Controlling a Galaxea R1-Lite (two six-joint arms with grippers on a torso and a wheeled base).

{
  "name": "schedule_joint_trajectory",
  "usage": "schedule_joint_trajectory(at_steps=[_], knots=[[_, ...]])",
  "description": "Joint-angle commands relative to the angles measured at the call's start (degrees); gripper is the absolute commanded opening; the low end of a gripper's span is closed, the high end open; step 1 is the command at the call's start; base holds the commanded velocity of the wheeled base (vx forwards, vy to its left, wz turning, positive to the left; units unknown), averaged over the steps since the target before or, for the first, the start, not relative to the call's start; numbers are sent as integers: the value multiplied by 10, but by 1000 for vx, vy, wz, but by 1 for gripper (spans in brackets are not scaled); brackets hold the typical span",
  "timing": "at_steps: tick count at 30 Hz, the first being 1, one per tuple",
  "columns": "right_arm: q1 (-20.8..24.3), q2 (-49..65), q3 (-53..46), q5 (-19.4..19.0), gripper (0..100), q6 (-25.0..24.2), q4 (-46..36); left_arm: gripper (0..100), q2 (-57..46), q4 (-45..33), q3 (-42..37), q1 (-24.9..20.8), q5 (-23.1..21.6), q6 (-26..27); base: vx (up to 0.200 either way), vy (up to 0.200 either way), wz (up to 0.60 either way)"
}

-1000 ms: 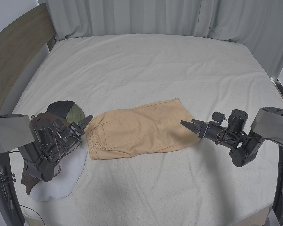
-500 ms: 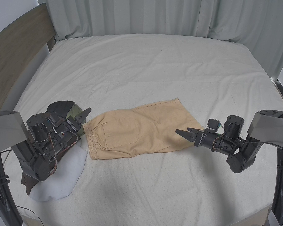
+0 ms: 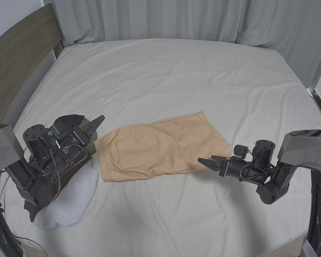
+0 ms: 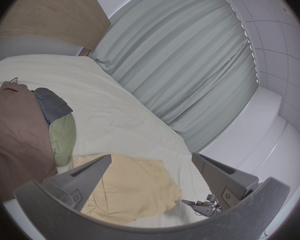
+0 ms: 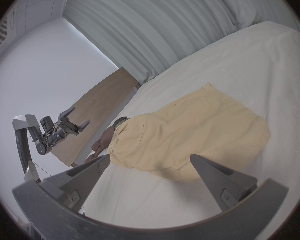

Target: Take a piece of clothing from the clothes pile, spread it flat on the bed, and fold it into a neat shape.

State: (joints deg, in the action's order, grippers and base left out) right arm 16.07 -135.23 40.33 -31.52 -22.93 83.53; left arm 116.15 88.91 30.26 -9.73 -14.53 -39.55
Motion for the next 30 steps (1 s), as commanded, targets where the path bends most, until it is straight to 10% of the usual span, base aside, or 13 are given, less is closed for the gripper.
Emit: schedule_joint_trajectory(at_steps=[1,30], knots=[[5,-32,-11,0,100,0,17,100,-21,0,-5,-10,0,0,0,0,0],[22,-127,11,59,100,-34,46,100,-28,1,-18,-25,0,5,0,0,0]])
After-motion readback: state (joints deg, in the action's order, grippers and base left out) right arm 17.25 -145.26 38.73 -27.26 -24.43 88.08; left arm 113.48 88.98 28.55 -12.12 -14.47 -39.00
